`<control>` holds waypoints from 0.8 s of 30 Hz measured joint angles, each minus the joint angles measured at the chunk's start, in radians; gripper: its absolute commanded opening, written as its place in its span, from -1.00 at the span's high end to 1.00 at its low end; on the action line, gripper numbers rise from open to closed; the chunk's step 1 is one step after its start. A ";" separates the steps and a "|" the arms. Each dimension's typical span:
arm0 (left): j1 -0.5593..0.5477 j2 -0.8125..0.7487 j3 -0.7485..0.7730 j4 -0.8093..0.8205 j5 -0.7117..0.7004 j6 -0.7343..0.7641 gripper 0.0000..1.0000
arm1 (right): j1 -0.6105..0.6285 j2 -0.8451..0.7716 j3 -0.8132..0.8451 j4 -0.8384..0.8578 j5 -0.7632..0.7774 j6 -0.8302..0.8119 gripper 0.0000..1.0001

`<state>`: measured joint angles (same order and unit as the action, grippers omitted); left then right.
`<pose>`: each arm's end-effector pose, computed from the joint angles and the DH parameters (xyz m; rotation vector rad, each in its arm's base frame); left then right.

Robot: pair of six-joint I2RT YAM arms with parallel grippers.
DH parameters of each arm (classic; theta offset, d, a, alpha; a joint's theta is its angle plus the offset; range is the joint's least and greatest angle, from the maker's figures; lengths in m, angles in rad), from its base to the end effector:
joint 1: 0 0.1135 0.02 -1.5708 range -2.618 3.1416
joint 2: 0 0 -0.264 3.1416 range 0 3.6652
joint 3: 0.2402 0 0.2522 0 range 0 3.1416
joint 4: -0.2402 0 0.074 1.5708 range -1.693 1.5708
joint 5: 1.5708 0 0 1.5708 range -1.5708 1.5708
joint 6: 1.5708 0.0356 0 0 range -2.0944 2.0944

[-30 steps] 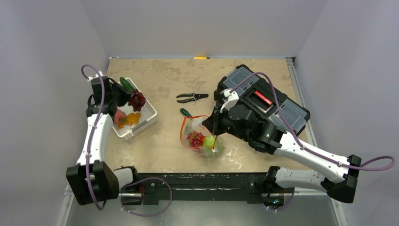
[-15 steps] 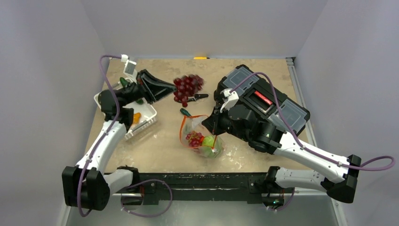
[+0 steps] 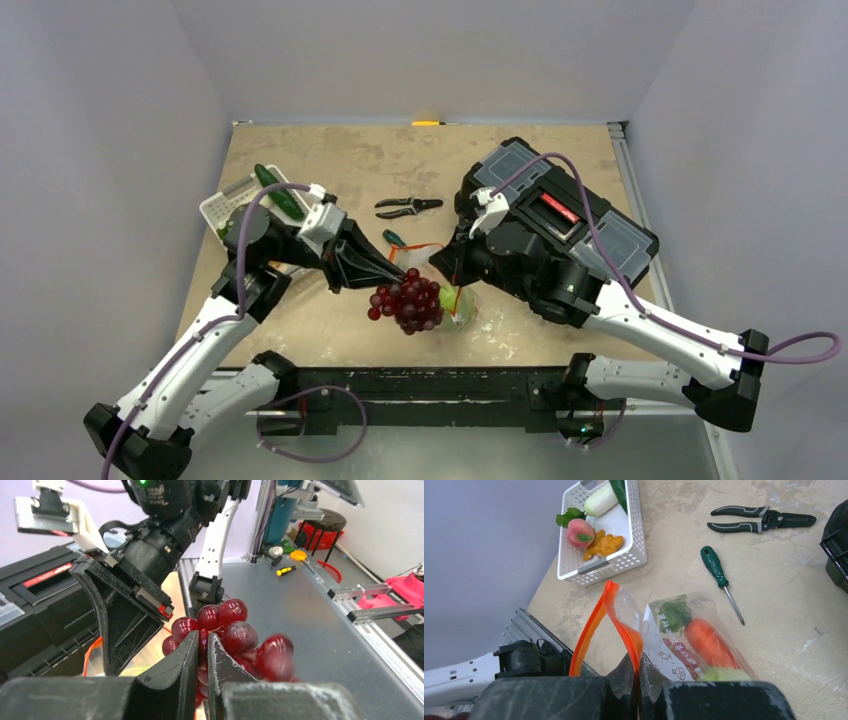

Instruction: Place the food in the zip-top bag and seal the zipper

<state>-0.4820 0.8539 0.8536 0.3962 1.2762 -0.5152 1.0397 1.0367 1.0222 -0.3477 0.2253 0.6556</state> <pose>0.1342 -0.1087 0.4050 1.2189 1.1315 -1.5216 0.1249 0.1969 0.3587 -0.2316 2.0211 0.8981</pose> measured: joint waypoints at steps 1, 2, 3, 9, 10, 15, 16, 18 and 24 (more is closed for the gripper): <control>-0.021 0.002 0.023 -0.106 -0.022 0.084 1.00 | 0.000 0.000 0.000 0.002 -0.001 0.000 1.00; -0.041 0.005 0.039 -0.193 -0.047 0.157 1.00 | 0.000 0.000 0.000 0.005 -0.002 0.000 1.00; -0.054 0.009 0.046 -0.248 -0.066 0.203 1.00 | 0.000 0.000 0.000 0.006 -0.003 0.000 1.00; -0.082 0.060 0.055 -0.471 -0.196 0.367 1.00 | 0.000 0.006 -0.006 0.023 -0.011 0.002 1.00; -0.082 0.061 0.055 -0.492 -0.221 0.380 1.00 | 0.000 0.006 -0.008 0.024 -0.012 0.002 1.00; -0.082 0.061 0.056 -0.539 -0.325 0.415 1.00 | 0.000 0.006 -0.013 0.027 -0.016 0.005 1.00; -0.082 0.061 0.059 -0.552 -0.344 0.418 1.00 | 0.000 0.006 -0.013 0.027 -0.016 0.006 1.00; -0.082 0.063 0.069 -0.579 -0.373 0.429 1.00 | 0.000 0.006 -0.013 0.027 -0.017 0.007 1.00; -0.082 0.010 0.076 -0.603 -0.440 0.433 1.00 | 0.000 0.015 -0.013 0.029 -0.027 0.007 1.00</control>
<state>-0.5644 0.8642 0.9295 -0.2070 0.8364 -0.0826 1.0393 1.0515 1.0092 -0.3183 0.1986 0.6628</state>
